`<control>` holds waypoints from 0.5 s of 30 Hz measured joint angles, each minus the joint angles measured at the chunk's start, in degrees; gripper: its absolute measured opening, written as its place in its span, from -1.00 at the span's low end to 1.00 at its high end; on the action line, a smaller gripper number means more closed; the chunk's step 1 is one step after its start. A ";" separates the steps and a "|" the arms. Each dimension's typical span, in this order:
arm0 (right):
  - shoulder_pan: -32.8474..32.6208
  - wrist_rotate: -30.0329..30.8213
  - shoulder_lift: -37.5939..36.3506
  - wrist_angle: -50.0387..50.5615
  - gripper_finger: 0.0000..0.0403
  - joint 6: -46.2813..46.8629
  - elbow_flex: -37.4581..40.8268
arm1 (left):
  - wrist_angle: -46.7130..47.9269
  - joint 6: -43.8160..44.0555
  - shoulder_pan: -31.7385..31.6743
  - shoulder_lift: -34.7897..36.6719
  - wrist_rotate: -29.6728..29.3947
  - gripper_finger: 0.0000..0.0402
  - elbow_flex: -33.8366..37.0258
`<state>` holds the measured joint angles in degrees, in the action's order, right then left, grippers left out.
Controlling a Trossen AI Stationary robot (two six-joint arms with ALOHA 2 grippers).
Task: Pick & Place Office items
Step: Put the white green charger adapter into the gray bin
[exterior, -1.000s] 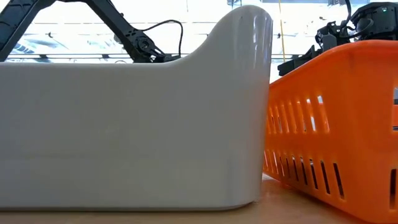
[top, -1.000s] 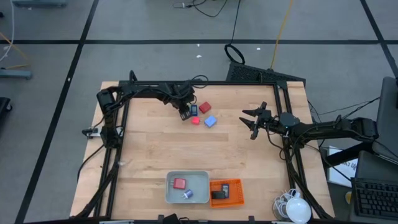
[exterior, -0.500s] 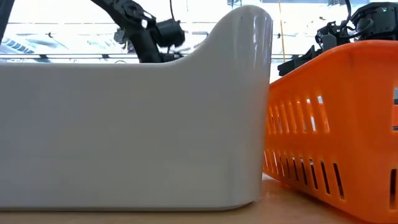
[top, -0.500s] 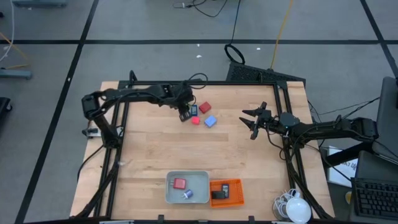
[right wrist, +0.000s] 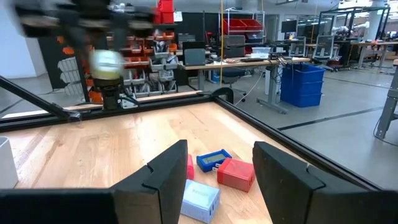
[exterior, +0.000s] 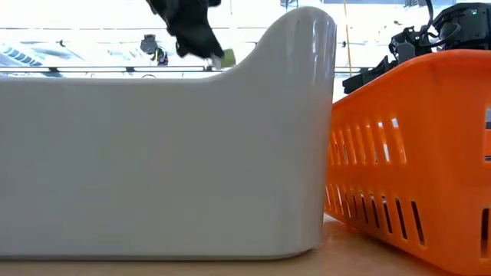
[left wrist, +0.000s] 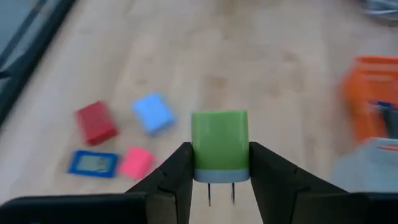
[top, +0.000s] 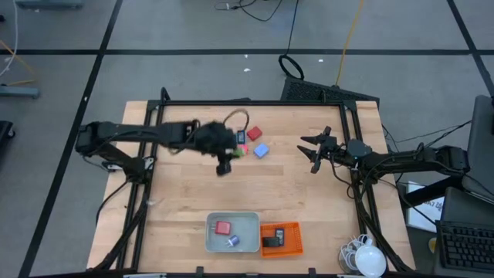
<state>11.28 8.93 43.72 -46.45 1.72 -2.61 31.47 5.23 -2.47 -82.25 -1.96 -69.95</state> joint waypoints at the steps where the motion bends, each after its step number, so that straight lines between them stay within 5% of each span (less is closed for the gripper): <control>1: -0.02 0.00 0.02 0.03 -0.15 0.01 0.01 | 0.06 1.01 2.32 0.38 -0.70 -0.36 0.00; 15: -0.02 0.00 0.01 0.02 -0.15 0.01 0.00 | -2.37 15.11 33.58 -0.76 -16.13 -0.36 0.00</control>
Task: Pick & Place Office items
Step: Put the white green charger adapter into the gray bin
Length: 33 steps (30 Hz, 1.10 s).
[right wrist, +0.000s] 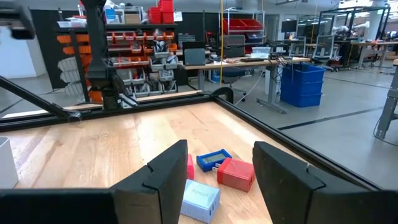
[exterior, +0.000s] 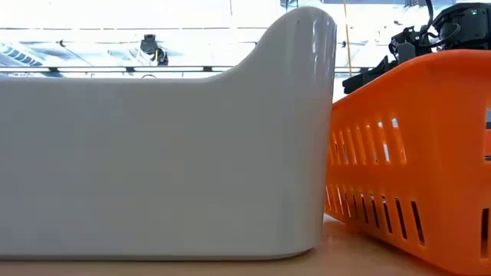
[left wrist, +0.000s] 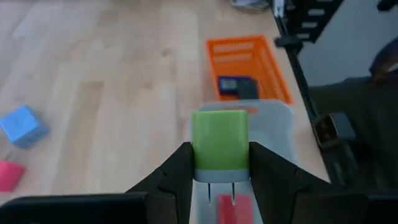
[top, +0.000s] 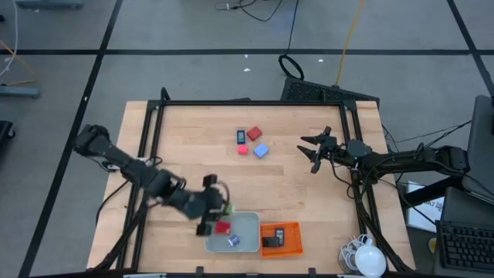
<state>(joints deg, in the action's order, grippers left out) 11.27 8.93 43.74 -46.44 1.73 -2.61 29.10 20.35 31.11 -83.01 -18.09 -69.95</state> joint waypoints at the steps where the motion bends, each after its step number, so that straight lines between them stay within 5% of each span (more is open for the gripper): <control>1: 0.00 0.00 -0.01 -0.02 -0.15 -0.01 0.00 | 0.33 0.96 1.45 -0.10 -0.93 -0.36 0.00; 9: 0.01 0.00 -0.01 -0.20 -0.15 0.00 0.01 | -1.61 4.86 7.53 -5.08 -1.49 -0.36 0.02; 20: 0.02 0.00 -0.01 -0.04 -0.15 0.00 0.01 | -1.77 10.86 7.24 -13.81 12.58 -0.36 0.02; 33: 0.01 0.00 0.01 -0.02 -0.15 -0.01 0.01 | -3.46 11.52 5.45 -16.78 18.10 -0.30 0.02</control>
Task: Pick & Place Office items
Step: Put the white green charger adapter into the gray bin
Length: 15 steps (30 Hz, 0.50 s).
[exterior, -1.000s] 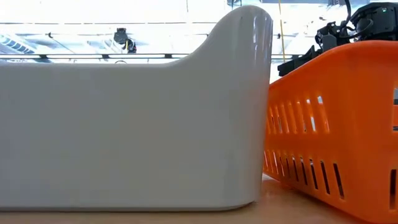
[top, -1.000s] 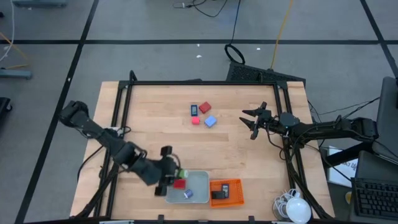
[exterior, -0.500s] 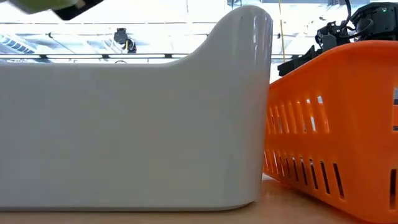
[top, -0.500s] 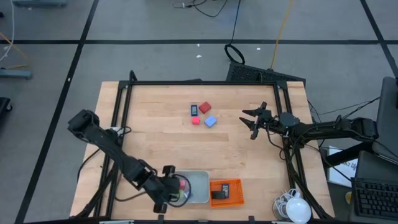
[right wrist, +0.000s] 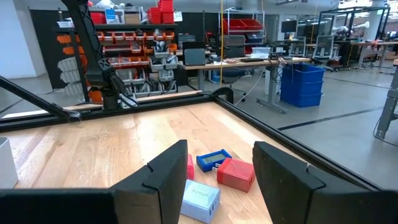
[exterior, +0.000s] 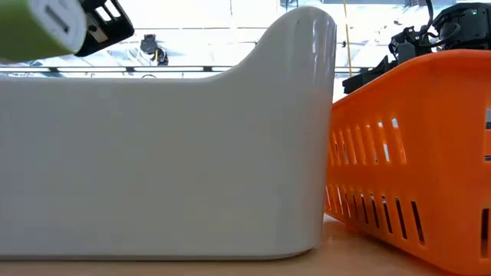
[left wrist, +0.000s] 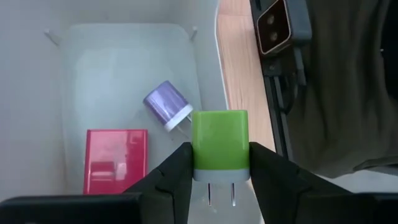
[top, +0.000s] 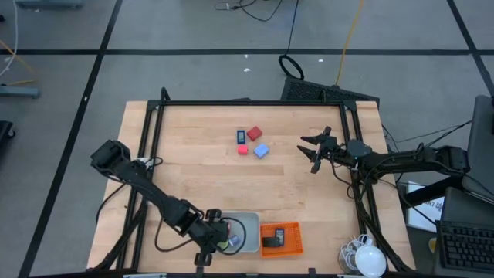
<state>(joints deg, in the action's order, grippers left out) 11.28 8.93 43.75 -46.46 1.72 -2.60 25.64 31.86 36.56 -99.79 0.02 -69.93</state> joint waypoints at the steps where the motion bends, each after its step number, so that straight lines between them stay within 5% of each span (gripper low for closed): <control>1: 0.01 0.00 0.00 0.00 -0.15 0.00 0.00 | -0.05 0.00 0.00 0.00 0.00 -0.31 0.00; 15: 0.00 0.00 0.00 0.02 -0.15 0.01 -0.01 | 0.03 0.30 0.00 0.00 -0.03 -0.26 0.00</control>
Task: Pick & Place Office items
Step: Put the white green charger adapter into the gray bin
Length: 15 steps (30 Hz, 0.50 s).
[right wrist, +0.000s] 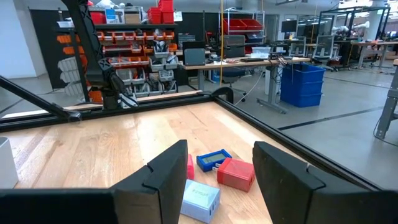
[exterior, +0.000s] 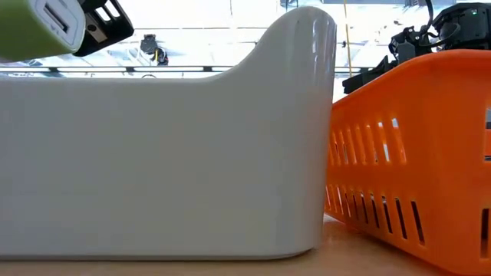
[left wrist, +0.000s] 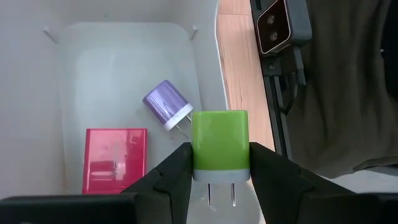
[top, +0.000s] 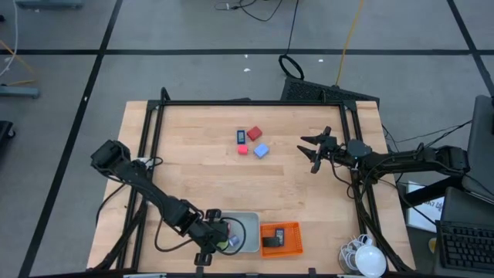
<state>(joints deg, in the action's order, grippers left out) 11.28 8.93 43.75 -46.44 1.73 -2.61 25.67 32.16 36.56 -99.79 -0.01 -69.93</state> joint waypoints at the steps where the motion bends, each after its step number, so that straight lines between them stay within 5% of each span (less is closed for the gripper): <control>1: 0.00 0.00 0.00 -0.02 -0.15 0.00 0.01 | 0.00 0.00 0.00 0.00 0.00 -0.26 0.00; 15: 0.00 0.00 0.00 -0.01 -0.15 0.00 0.01 | 0.00 1.16 0.00 0.00 -0.30 -0.12 0.00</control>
<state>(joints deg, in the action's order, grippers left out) 11.28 8.93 43.75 -46.44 1.73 -2.60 25.67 33.32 36.56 -99.79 -0.31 -69.93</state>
